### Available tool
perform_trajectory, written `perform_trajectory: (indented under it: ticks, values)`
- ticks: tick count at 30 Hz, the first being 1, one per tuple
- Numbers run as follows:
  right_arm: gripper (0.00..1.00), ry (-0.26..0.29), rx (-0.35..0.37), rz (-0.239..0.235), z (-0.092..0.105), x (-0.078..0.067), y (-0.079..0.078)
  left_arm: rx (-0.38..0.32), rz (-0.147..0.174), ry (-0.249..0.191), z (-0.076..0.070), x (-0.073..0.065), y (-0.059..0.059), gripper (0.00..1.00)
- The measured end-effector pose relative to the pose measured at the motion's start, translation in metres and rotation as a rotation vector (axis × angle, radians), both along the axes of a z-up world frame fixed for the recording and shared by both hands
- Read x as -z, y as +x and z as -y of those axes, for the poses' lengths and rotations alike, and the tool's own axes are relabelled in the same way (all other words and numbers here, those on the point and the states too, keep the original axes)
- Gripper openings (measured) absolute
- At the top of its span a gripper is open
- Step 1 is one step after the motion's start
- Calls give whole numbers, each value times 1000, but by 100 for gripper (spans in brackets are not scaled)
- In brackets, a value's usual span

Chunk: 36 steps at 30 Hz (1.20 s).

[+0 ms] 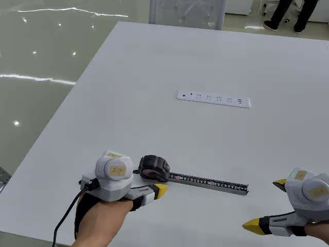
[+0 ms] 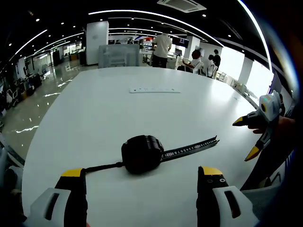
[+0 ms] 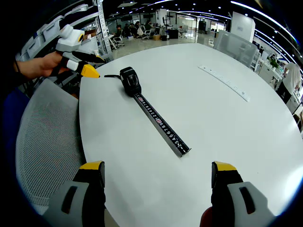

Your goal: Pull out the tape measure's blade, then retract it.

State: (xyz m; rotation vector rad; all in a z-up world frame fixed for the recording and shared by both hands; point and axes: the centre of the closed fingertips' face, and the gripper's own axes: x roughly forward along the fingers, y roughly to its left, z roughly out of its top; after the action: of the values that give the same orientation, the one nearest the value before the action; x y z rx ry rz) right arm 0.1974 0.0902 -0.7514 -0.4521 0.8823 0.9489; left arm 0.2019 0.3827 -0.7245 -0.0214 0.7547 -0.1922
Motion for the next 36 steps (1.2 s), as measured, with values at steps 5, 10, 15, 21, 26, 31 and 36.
perform_trajectory:
  ticks: [5,10,15,21,26,31,36]
  values:
    - [88,-26,-42,-11,1,10,7,-12,10,16,0,5,7,89]
    - [87,-44,-82,-26,-1,19,13,-6,-7,1,6,14,14,90]
    - [83,-78,-138,-28,0,32,21,3,-17,2,12,24,23,90]
    - [81,-105,-196,-36,1,40,31,-13,-20,12,14,34,33,90]
    - [79,-125,-253,-39,1,45,40,-16,-33,14,19,41,39,90]
    - [73,-137,-311,-37,0,49,47,-35,-36,9,19,45,44,87]
    - [66,-144,-360,-40,0,54,52,-55,-35,0,19,49,48,85]
